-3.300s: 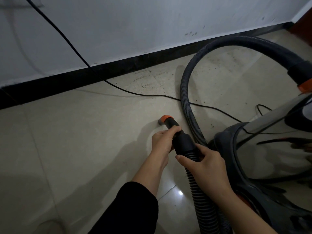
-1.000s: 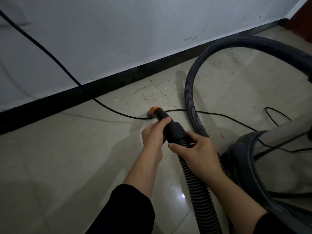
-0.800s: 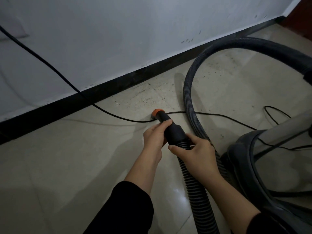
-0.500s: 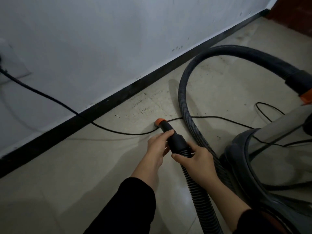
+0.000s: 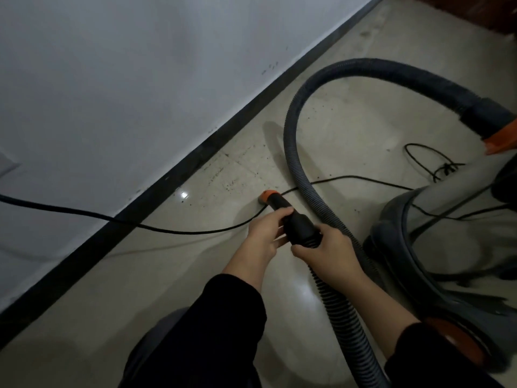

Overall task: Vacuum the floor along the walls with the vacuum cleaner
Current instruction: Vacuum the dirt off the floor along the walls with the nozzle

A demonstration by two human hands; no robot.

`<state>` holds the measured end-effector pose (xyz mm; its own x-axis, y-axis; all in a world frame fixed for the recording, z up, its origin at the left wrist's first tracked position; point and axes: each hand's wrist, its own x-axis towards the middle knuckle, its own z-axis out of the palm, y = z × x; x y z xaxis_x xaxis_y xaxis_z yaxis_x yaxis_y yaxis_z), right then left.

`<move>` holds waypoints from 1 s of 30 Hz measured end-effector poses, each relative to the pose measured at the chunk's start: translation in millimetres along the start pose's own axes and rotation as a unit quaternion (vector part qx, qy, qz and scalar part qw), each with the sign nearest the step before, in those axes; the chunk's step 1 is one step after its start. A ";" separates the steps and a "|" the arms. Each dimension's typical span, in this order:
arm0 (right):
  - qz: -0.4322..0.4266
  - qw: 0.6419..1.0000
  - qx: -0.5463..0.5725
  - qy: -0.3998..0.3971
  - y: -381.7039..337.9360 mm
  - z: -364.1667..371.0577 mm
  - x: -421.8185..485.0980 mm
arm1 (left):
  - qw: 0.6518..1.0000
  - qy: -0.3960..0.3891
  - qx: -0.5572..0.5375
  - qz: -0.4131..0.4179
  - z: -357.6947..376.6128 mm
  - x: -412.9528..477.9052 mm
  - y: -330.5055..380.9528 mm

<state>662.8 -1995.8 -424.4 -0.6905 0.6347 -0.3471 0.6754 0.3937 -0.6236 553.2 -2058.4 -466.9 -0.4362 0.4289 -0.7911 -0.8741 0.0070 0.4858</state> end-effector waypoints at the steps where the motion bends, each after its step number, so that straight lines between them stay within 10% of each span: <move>1: -0.009 1.000 -0.008 0.002 -0.2 1.5 2.5 | 1.000 -0.003 0.006 0.002 -1.0 1.9 0.5; 30: -0.130 0.977 -0.088 -0.143 -3.6 -13.1 -16.7 | 1.000 -0.024 -0.008 0.000 -54.6 -37.1 -17.3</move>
<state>675.3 -1999.1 -407.2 -0.8719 0.2954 -0.3906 0.4840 0.6413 -0.5953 572.9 -2123.7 -466.3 -0.4254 0.4725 -0.7719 -0.8776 -0.0072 0.4793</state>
